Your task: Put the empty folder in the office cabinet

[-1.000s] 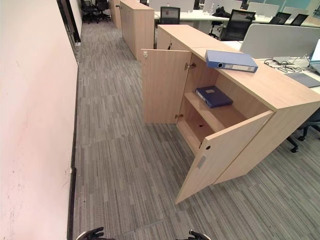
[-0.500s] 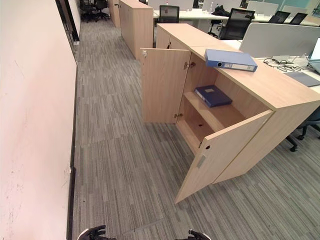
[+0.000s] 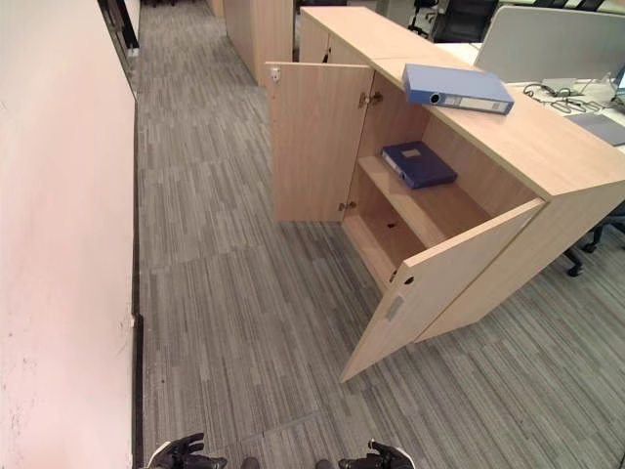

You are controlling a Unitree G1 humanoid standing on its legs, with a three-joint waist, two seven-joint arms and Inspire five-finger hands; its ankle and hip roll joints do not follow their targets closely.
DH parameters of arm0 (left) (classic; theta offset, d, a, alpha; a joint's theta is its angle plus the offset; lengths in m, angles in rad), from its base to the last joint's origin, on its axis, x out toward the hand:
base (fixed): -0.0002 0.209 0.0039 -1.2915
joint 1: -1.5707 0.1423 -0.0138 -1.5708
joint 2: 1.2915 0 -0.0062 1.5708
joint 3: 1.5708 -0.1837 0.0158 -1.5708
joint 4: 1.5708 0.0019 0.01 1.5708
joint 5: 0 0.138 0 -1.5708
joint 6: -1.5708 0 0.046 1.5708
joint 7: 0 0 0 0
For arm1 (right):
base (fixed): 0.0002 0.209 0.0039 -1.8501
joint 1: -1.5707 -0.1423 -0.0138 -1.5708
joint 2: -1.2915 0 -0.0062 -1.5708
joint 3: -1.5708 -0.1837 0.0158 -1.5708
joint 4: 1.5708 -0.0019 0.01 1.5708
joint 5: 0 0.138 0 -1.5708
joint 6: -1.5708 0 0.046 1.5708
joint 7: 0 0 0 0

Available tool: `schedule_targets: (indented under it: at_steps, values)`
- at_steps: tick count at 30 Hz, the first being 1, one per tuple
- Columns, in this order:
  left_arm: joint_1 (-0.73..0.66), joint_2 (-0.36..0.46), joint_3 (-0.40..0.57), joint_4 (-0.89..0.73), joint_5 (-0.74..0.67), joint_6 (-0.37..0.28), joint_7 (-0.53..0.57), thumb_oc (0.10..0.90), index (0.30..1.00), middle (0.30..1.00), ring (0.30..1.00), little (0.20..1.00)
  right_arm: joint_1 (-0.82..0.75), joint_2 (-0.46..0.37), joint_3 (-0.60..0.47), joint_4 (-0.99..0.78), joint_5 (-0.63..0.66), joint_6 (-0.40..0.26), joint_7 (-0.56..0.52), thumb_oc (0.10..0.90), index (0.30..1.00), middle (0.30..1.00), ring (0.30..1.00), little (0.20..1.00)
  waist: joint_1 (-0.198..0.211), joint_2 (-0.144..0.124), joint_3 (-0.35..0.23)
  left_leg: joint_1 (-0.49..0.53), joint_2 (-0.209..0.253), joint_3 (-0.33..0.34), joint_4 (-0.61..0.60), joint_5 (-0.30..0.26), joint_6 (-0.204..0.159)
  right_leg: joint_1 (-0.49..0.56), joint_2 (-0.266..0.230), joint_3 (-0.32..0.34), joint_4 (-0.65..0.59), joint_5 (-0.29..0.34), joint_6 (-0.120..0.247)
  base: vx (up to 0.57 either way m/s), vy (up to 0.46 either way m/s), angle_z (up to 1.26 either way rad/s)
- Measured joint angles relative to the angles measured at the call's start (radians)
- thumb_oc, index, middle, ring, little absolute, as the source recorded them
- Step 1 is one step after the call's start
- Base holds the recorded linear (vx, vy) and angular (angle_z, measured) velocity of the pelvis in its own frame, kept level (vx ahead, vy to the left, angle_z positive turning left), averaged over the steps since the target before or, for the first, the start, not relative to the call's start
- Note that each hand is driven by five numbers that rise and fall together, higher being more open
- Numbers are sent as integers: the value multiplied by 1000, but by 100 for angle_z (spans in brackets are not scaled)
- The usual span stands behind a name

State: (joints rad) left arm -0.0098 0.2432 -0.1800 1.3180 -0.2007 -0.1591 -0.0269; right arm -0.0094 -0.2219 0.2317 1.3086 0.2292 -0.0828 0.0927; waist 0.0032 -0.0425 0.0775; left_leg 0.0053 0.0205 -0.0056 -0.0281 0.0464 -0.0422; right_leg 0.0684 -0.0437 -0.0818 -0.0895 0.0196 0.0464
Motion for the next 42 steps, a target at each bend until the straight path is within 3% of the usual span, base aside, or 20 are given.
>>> schedule_targets:
  at_steps: [1,4,6,7,9,14,16,18,19,20,21,23,27,30,36,39,42]
  values:
    - [-28,9,10,-2,-18,0,2,800,900,900,900,900,-20,0,0,0,0,-1,4,800,900,900,900,900,4,-6,26,-44,8,-1,76,-23,-23,-15,5,-20,19,-15,-21,24,-138,28]
    - [-83,29,37,12,-35,-2,18,800,900,900,900,900,-74,-1,8,16,-1,1,7,800,900,900,900,900,23,-33,95,-167,11,3,317,-25,-60,-24,-2,-38,59,-36,-40,76,-49,24]
    - [-85,29,48,7,-39,-16,20,800,900,900,900,900,-73,-14,8,32,-1,1,7,800,900,900,900,900,32,-35,102,-201,13,3,396,4,-105,-9,-4,-40,60,-37,-59,193,28,13]
    - [-91,27,52,-2,-46,-24,19,800,900,900,900,900,-74,-27,11,31,-2,0,6,800,900,900,900,900,31,-42,110,-234,13,6,419,-10,-102,6,-8,-41,45,-34,-77,205,67,3]
    - [-94,24,55,4,-45,-23,19,800,900,900,900,900,-71,-45,22,30,-3,1,-4,800,900,900,900,900,25,-33,108,-219,19,10,262,-27,-72,4,-15,-52,32,-31,-82,203,99,2]
    - [-88,12,56,8,-51,-23,22,800,900,900,900,900,-48,-67,7,31,-3,12,-14,800,900,900,900,900,29,0,107,-209,85,14,-52,33,-85,26,-14,-48,-4,-33,-74,202,128,8]
    - [-86,10,57,6,-51,-24,21,800,900,900,900,900,-39,-72,0,33,-3,16,-15,800,900,900,900,900,33,6,109,-210,102,12,-58,43,-92,47,-14,-47,-5,-46,-54,364,264,-3]
    - [-60,3,46,9,-47,-22,22,800,900,900,900,900,-10,-82,-10,41,-13,14,-14,800,900,900,900,900,34,41,83,-157,119,33,-45,36,-81,75,-23,-23,-5,-71,-17,336,260,-45]
    - [-51,4,46,14,-39,-18,22,800,900,900,900,900,-7,-77,-7,45,-19,15,-15,800,900,900,900,900,37,29,77,-136,98,60,-49,95,-65,85,-51,-3,-5,-81,4,246,193,-67]
    - [-46,10,46,13,-31,-18,25,800,900,900,900,900,-6,-69,-5,45,-22,14,-13,800,900,900,900,900,43,12,68,-126,77,88,-45,104,-47,86,-77,2,-5,-83,10,414,372,-73]
    - [-38,23,45,16,-23,-15,24,800,900,900,900,900,11,-53,-5,42,-24,13,-12,800,900,900,900,900,40,-16,48,-110,35,106,-50,116,4,92,-124,-5,4,-84,27,247,270,-45]
    - [-46,35,24,15,-19,-14,24,800,900,900,900,900,29,-38,-11,43,-24,14,-16,800,900,900,900,900,26,-43,25,-90,-18,117,-53,91,51,92,-176,-10,31,-60,57,240,286,-10]
    - [-67,41,-17,5,14,-17,22,800,900,900,900,900,14,-44,-3,30,-37,19,-17,800,900,900,900,900,29,-57,-8,-80,-60,152,-51,63,97,43,-225,-9,103,-45,99,130,202,-18]
    - [-78,42,-32,7,24,-19,22,800,900,900,900,900,1,-51,13,21,-59,22,-16,800,900,900,900,900,35,-57,-12,-73,-77,154,-51,44,109,20,-226,-15,142,-38,142,150,268,-9]
    - [-47,33,-62,9,69,-14,19,800,900,900,900,900,-33,-62,53,17,-72,23,-13,800,900,900,900,900,31,-40,-40,-73,-109,164,-52,22,124,-22,-266,-35,213,-31,157,107,179,-4]
    - [-38,33,-81,12,89,-13,19,800,900,900,900,900,-47,-89,74,-14,-71,23,-10,800,900,900,900,900,30,-23,-40,-74,-119,160,-53,6,139,-95,-294,-65,365,-32,151,95,120,4]
    - [-41,39,-102,14,90,-10,19,800,900,900,900,900,-64,-59,102,-58,-68,21,-2,800,900,900,900,900,27,2,-31,-61,-124,145,-56,-5,168,-168,-315,-92,524,-54,131,141,68,16]
